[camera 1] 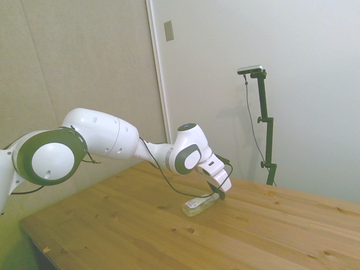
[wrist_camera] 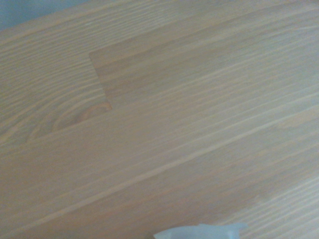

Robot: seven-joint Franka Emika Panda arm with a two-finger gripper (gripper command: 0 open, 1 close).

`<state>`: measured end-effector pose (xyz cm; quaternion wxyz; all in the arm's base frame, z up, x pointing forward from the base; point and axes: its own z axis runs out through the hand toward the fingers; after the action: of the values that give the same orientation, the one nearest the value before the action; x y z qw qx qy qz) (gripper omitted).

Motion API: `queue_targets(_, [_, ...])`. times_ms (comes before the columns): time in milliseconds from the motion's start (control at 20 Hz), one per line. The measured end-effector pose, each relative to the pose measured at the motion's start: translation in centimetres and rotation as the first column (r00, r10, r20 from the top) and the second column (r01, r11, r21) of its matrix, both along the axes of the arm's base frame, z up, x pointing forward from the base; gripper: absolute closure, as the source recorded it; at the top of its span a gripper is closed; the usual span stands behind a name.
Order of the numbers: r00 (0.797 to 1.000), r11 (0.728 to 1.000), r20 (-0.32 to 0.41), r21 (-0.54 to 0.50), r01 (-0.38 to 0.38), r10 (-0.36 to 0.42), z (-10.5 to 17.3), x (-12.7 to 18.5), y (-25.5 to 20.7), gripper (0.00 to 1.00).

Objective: Stand the sanitizer

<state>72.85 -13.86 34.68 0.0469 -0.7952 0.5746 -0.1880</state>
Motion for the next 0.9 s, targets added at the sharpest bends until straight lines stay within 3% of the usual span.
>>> queue_targets(400, [1.0, 1.0, 0.005, 0.026, 0.001, -0.002, 0.6, 0.0, 0.9, 1.0])
queue_targets(700, [0.991, 1.0, 0.129, -0.001, -0.026, 0.026, 5.9, -1.2, 3.9, 1.0])
queue_targets(900, [0.977, 0.997, 0.208, -0.068, -0.036, 0.049, 7.7, -3.1, 6.6, 1.0])
